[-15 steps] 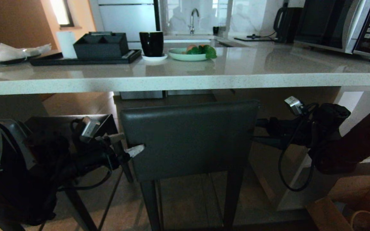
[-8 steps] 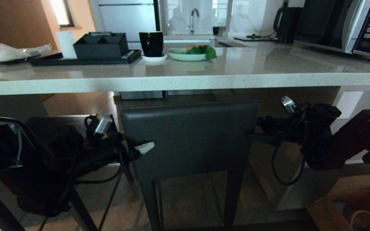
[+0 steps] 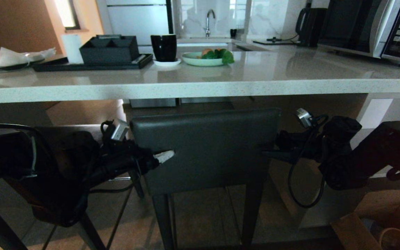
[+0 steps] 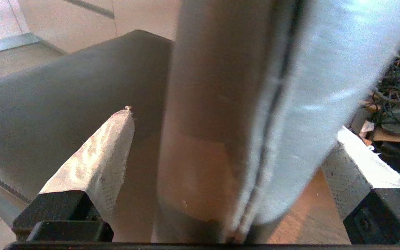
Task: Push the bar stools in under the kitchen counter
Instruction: Pull the gray chair out from under the dining table
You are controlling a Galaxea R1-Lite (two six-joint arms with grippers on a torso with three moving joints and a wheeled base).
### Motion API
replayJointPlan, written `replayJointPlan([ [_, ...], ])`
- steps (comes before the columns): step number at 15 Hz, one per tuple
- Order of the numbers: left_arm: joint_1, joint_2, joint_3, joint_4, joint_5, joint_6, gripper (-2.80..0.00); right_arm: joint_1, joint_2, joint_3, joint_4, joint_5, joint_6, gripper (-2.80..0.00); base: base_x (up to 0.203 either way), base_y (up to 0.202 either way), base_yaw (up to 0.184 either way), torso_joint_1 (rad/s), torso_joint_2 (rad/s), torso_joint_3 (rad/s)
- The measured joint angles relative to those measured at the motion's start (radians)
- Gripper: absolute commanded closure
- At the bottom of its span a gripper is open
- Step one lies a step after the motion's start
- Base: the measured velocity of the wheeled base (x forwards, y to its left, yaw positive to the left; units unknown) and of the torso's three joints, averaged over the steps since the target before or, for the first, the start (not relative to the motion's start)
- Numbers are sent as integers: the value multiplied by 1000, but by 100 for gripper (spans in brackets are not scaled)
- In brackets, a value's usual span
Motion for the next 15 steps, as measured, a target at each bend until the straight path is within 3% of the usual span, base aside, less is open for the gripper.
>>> replayJointPlan([
  [4, 8, 40, -51, -3, 5, -6, -280, 11, -61, 101, -1, 4, -3, -280, 0, 0, 0, 0, 0, 0],
  [8, 8, 30, -31, -3, 0, -5, -280, 23, -86, 114, -1, -4, 2, -280, 0, 0, 0, 0, 0, 0],
  [12, 9, -9, 18, -2, -8, -10, -280, 12, -80, 58, -3, -104, 55, -280, 0, 0, 0, 0, 0, 0],
  [15, 1, -30, 42, -1, -43, -10, -280, 13, -89, 68, -2, -119, 77, -280, 0, 0, 0, 0, 0, 0],
])
